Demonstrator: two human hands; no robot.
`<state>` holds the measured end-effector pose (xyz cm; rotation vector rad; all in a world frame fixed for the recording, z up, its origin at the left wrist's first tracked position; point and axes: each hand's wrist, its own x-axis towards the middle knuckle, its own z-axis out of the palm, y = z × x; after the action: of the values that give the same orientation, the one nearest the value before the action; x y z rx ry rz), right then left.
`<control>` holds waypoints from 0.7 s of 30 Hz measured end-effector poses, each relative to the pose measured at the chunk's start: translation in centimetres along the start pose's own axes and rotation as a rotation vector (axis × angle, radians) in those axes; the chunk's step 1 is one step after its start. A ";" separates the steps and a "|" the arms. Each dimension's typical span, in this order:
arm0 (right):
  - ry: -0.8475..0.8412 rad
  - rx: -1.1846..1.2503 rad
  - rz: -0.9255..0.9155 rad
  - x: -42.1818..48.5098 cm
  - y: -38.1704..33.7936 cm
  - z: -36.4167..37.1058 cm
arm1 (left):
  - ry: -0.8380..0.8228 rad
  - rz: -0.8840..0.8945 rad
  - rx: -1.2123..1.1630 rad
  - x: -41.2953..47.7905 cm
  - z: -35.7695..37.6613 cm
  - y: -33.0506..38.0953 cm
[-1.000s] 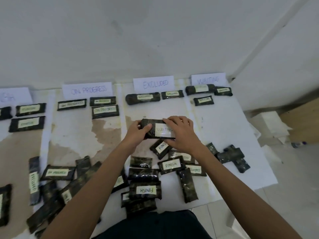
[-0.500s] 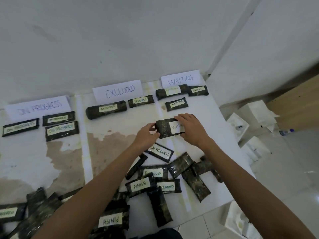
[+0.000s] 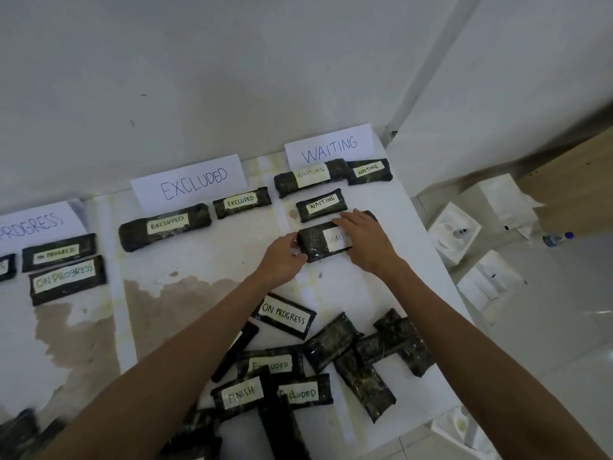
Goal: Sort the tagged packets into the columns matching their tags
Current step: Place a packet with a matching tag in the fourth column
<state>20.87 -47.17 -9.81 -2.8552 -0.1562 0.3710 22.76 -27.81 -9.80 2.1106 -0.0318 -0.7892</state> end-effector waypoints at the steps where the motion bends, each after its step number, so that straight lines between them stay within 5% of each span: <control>1: 0.011 0.004 -0.003 0.0 0.1 0.2 | 0.004 0.006 0.005 0.2 0.1 -0.1; 12: 0.028 -0.007 -0.015 -0.8 -1.1 0.0 | 0.061 0.067 0.053 -1.7 -1.3 -2.2; 21: -0.101 0.110 -0.080 -6.0 -10.4 2.5 | 0.132 0.072 0.199 -8.4 -3.1 -7.6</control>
<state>13.70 -37.41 -7.97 -2.7137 -0.2600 0.4915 15.84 -18.38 -9.67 2.3321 -0.1191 -0.6247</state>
